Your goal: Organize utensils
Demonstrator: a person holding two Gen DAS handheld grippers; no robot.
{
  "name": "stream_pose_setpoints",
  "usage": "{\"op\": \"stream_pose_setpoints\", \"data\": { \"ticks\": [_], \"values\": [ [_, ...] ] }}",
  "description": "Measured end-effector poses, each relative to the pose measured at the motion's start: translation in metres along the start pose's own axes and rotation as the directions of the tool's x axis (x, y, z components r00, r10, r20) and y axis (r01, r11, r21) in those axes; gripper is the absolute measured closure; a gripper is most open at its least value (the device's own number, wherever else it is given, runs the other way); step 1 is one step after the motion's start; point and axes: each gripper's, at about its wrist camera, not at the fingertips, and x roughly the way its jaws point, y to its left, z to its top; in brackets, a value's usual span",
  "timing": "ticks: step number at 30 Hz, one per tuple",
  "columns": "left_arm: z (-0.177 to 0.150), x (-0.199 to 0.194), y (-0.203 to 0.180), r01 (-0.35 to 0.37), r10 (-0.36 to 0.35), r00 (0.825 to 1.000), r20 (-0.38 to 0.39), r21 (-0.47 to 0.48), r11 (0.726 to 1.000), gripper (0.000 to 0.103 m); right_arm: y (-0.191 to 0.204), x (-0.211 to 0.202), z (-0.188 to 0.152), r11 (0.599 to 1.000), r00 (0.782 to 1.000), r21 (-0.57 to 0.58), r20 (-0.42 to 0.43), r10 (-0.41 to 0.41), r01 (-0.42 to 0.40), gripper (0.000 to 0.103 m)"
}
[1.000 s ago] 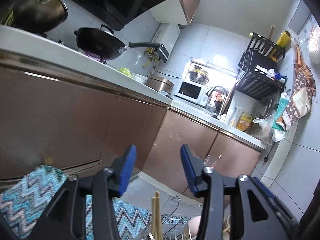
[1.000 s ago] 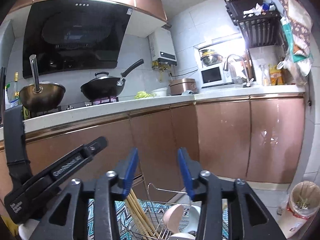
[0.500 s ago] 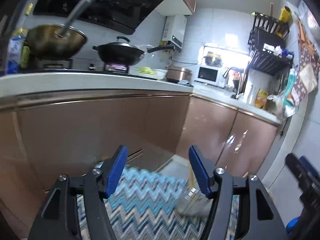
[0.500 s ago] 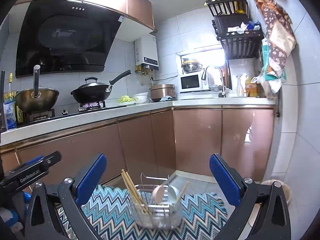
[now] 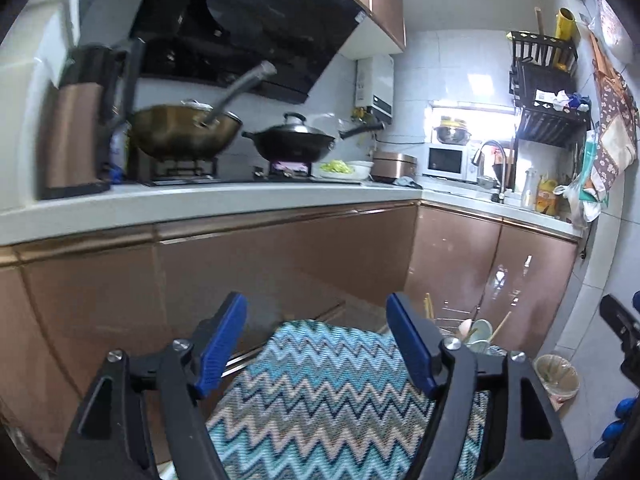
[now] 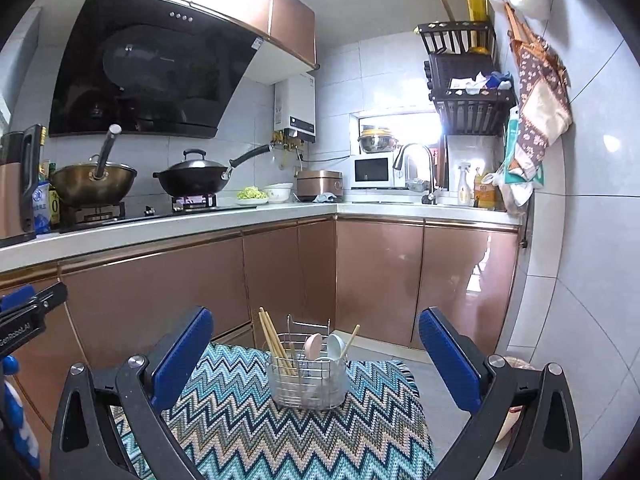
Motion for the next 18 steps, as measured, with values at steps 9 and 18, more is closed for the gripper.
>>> {"op": "stream_pose_setpoints", "data": {
  "ticks": [9,18],
  "values": [
    [0.012,-0.063,0.026,-0.103,0.102,0.992,0.075,0.003,0.995,0.025,0.015,-0.045,0.005,0.999,0.999,-0.041,0.031,-0.029,0.030,0.000],
    [0.020,-0.101,0.046,-0.089,0.092,0.987,0.133,-0.031,0.996,0.025,0.013,-0.081,0.011,0.998,0.996,-0.025,0.072,-0.056,0.058,0.000]
  ]
}}
